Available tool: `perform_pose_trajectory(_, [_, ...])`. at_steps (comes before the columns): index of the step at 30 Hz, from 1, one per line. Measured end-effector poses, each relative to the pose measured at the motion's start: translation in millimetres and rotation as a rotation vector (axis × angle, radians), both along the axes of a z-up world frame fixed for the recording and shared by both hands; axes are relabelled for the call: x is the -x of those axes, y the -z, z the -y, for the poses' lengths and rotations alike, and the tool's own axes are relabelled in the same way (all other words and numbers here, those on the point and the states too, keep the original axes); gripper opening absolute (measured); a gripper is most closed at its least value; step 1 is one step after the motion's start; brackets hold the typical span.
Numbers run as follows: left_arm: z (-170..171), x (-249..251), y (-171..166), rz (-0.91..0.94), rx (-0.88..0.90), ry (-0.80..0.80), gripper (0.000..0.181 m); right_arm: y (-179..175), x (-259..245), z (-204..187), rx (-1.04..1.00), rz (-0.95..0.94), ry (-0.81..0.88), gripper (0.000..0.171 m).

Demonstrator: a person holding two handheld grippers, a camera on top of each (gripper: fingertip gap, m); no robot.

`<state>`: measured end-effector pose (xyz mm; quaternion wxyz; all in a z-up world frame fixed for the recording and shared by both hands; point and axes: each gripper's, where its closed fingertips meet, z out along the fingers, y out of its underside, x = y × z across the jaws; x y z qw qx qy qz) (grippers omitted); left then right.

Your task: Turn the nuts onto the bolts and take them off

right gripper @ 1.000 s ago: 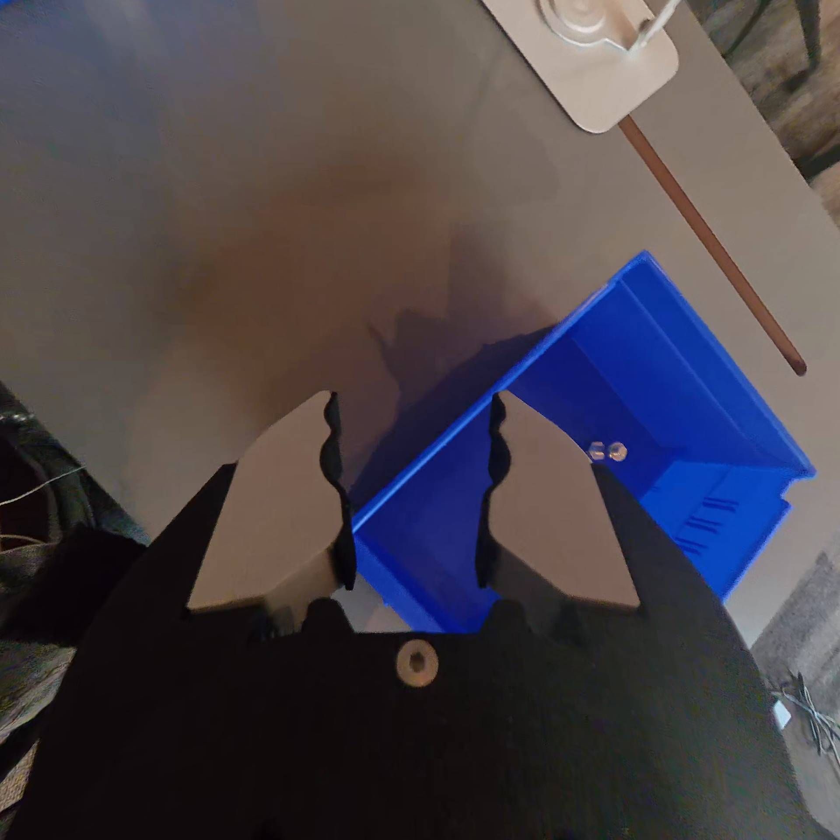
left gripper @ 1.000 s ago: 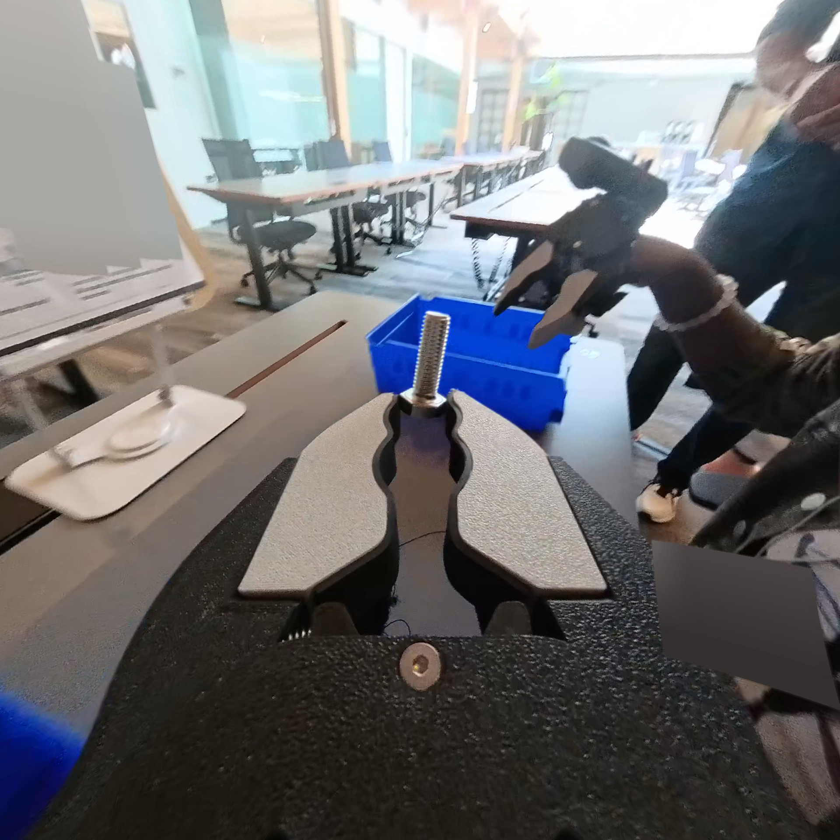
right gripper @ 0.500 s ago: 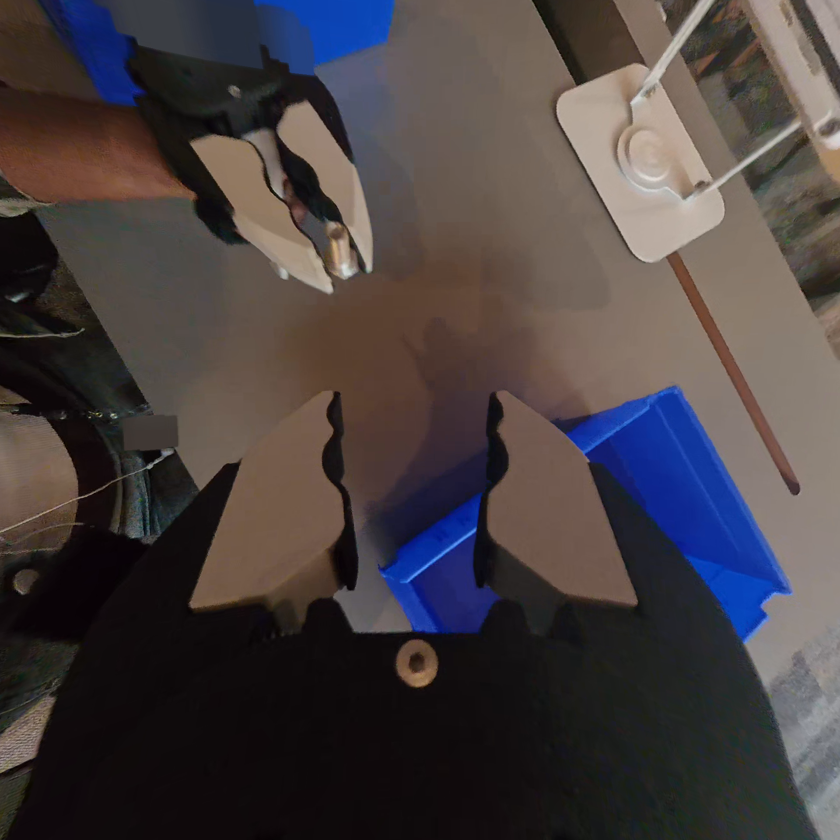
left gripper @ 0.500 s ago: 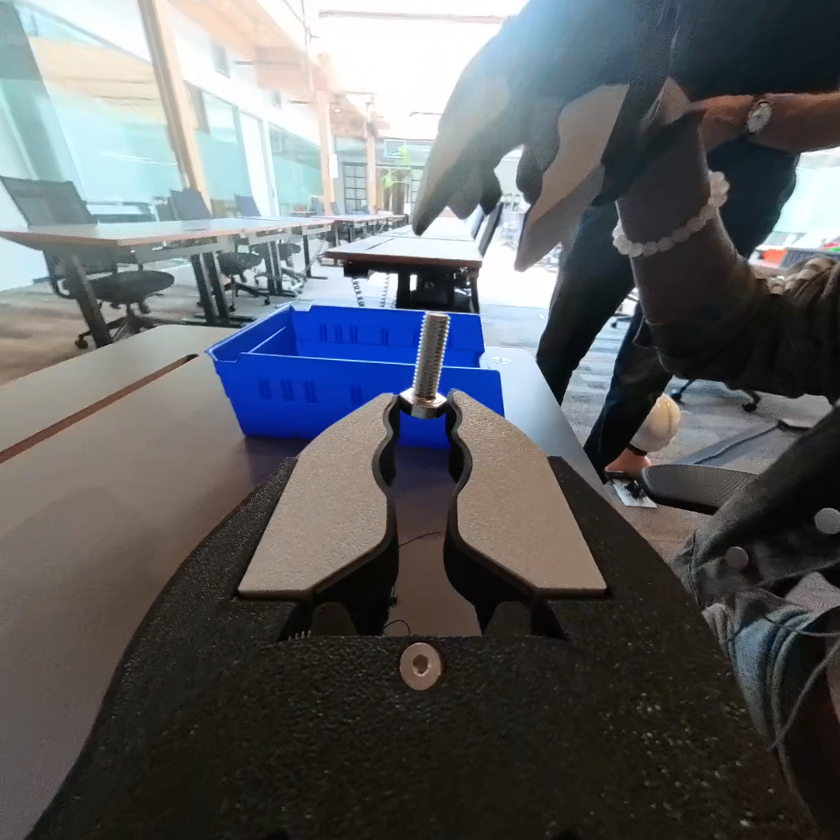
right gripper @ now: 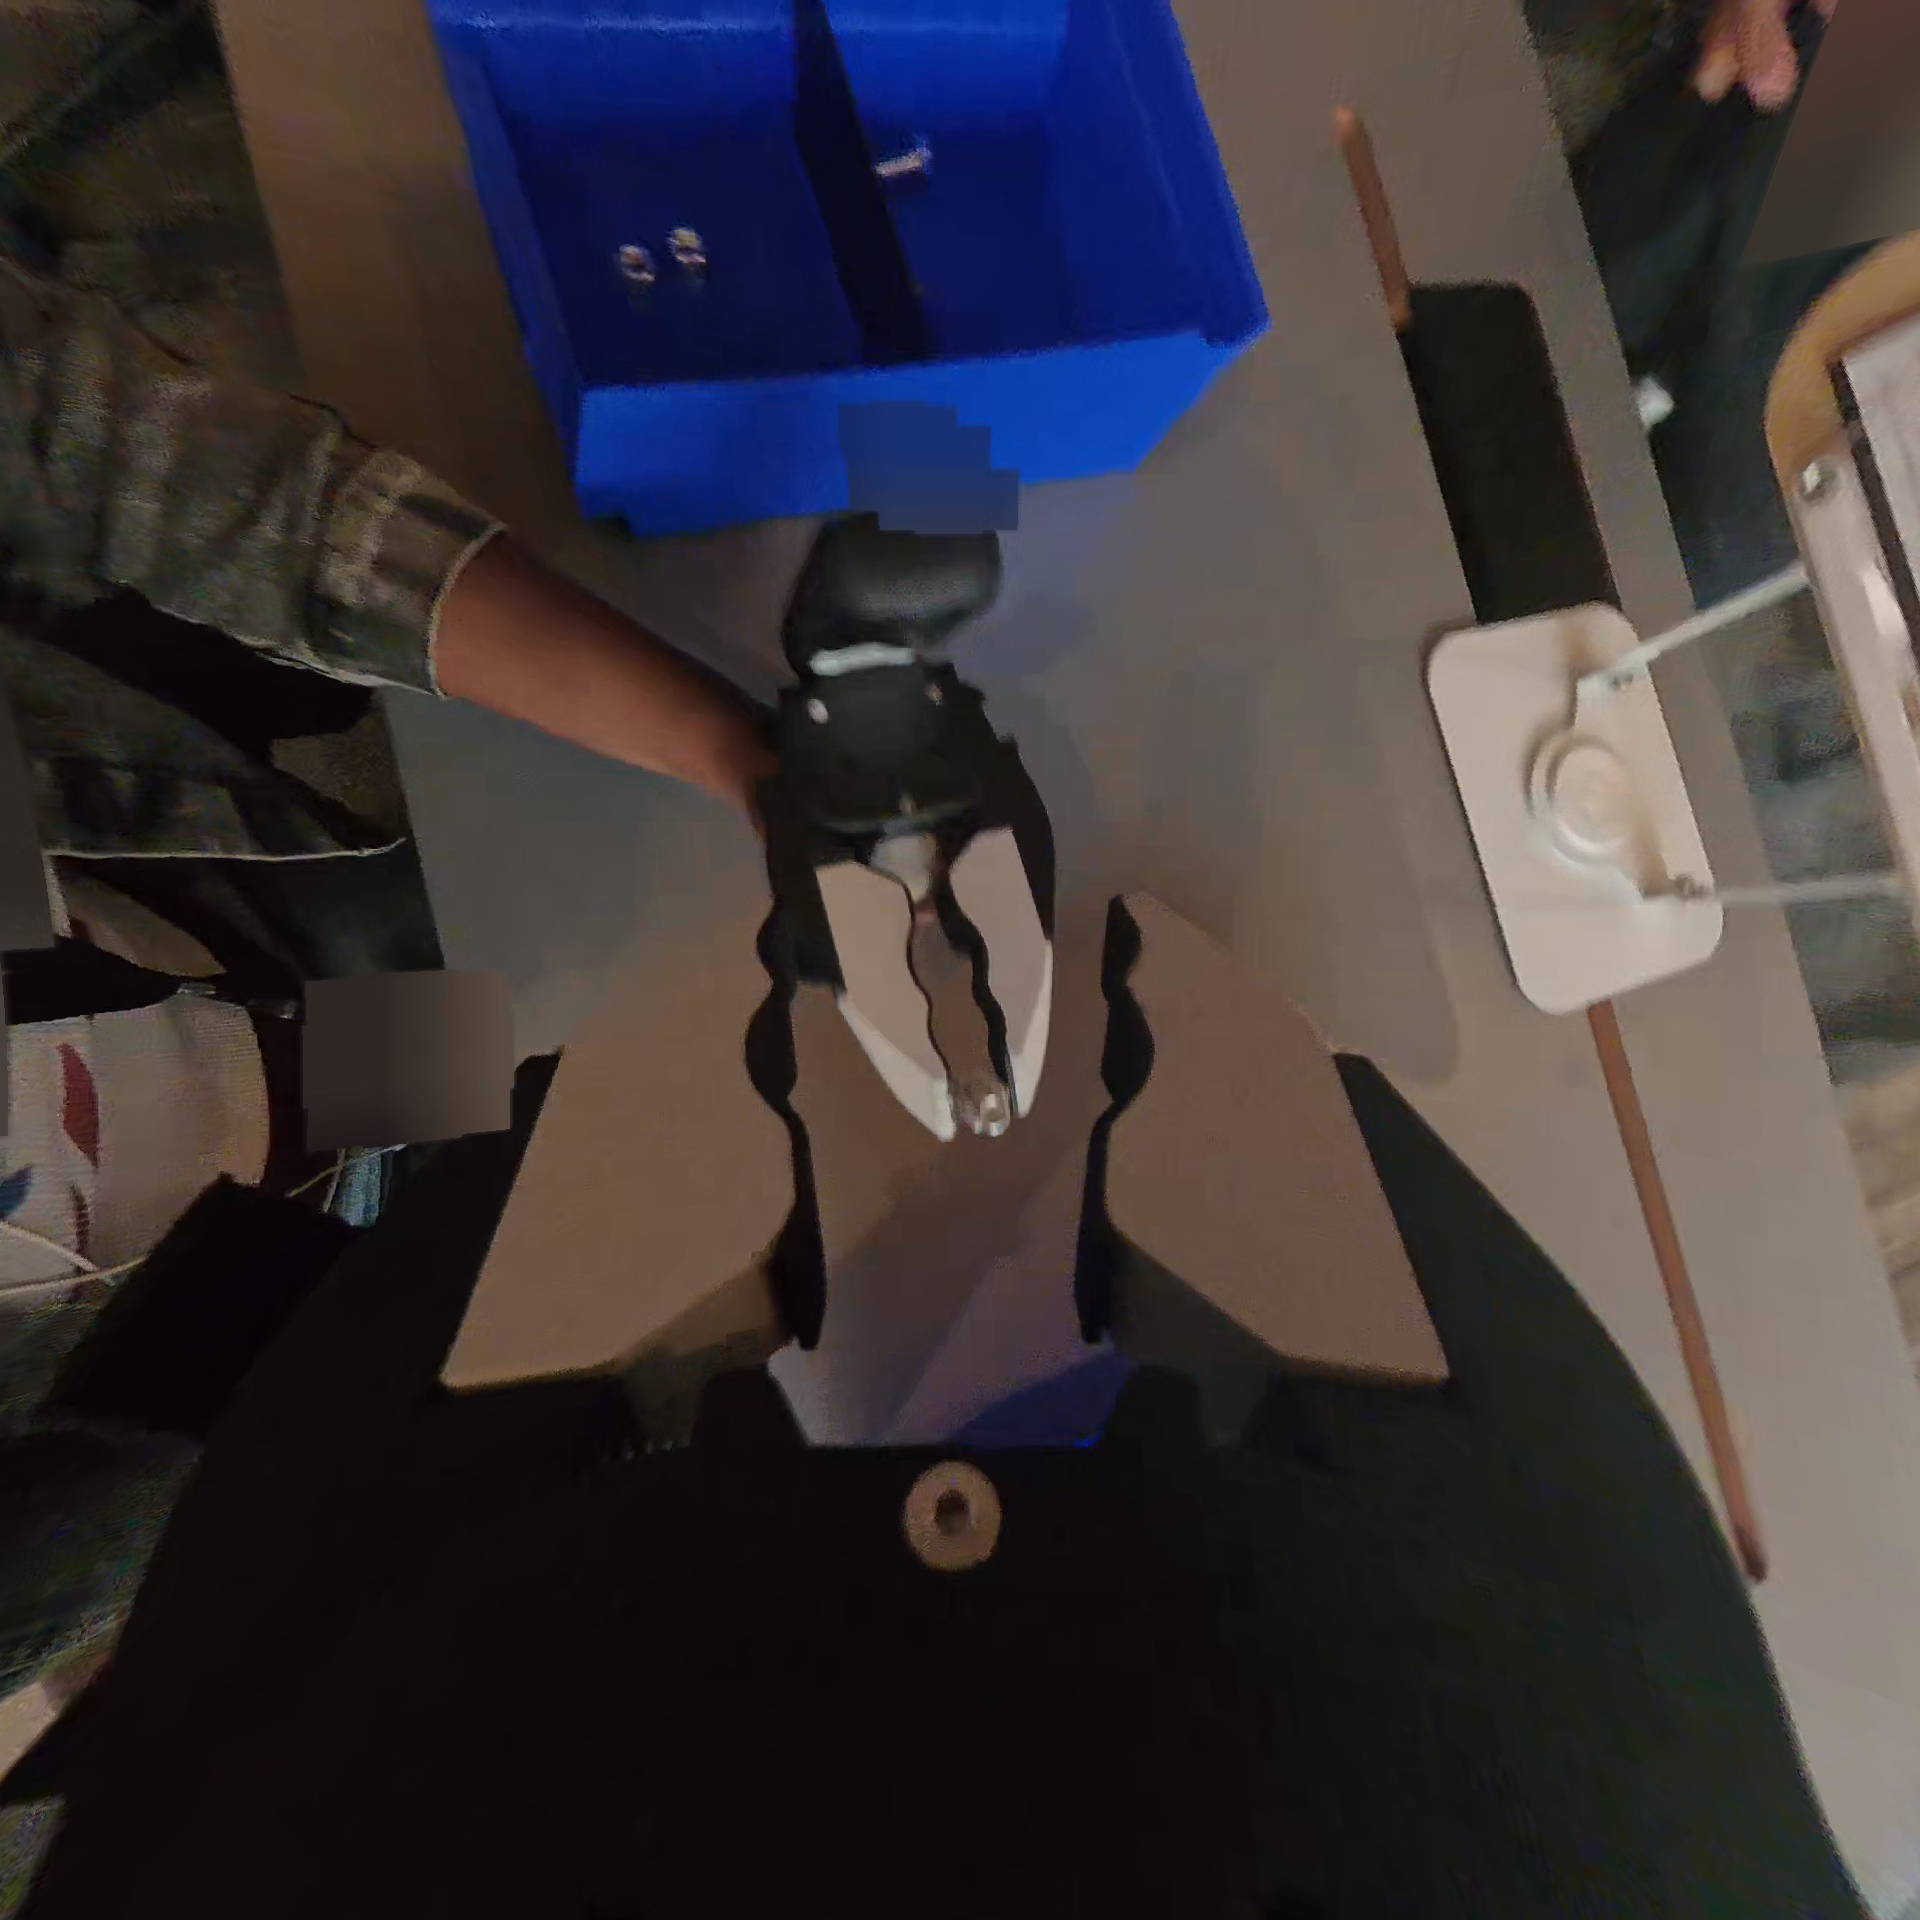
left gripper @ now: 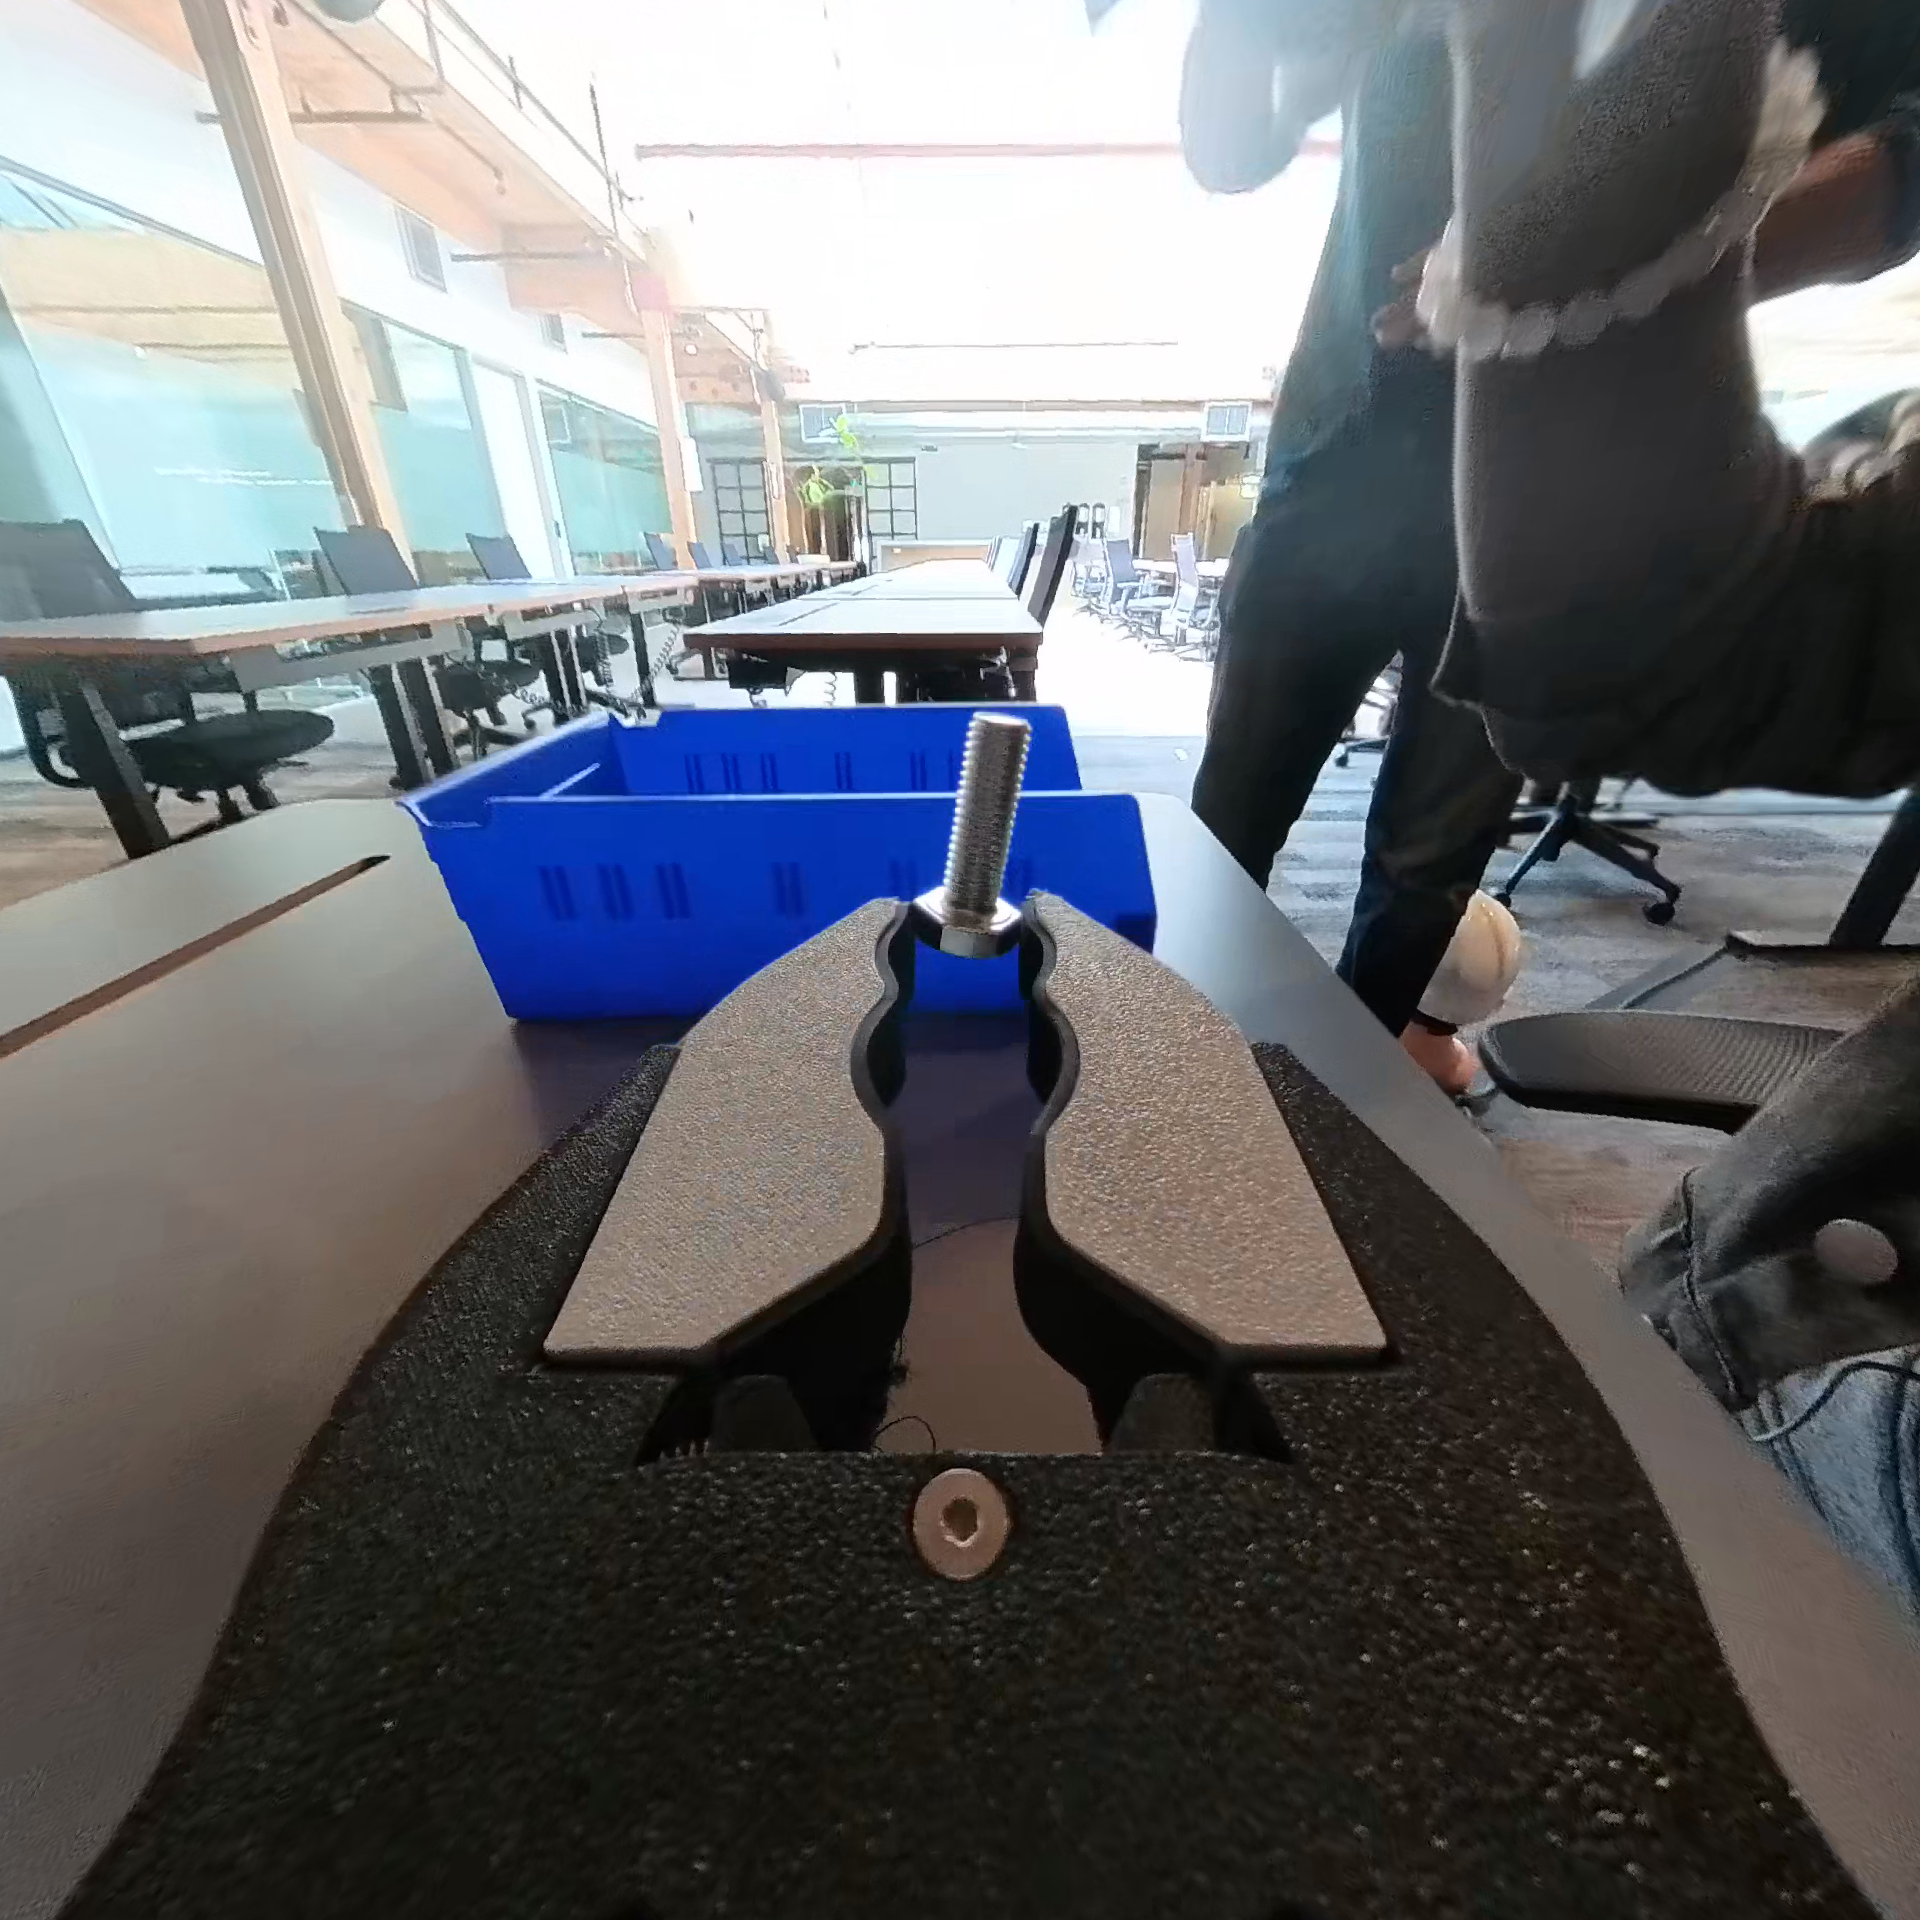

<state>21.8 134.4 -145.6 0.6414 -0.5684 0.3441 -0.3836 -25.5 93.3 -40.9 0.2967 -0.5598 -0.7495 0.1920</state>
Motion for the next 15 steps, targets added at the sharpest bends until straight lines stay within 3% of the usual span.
perform_pose_trajectory(4, [-1.7, -5.0, 13.2, -0.036, 0.019, 0.004, 0.019, -13.7, 46.4, 33.5, -0.011, 0.010, -0.177, 0.059])
perform_pose_trajectory(8, [-0.5, -9.9, 21.7, -0.055, 0.030, 0.023, 0.019, -18.6, 108.5, 72.3, -0.013, 0.024, -0.352, 0.049])
perform_pose_trajectory(13, [-0.1, -11.2, 22.2, -0.060, 0.028, 0.028, 0.019, 21.4, 201.3, 127.6, -0.047, 0.114, -0.546, 0.029])
perform_pose_trajectory(15, [0.7, -11.1, 21.9, -0.060, 0.024, 0.030, 0.019, 55.7, 234.6, 147.3, -0.081, 0.218, -0.630, 0.035])
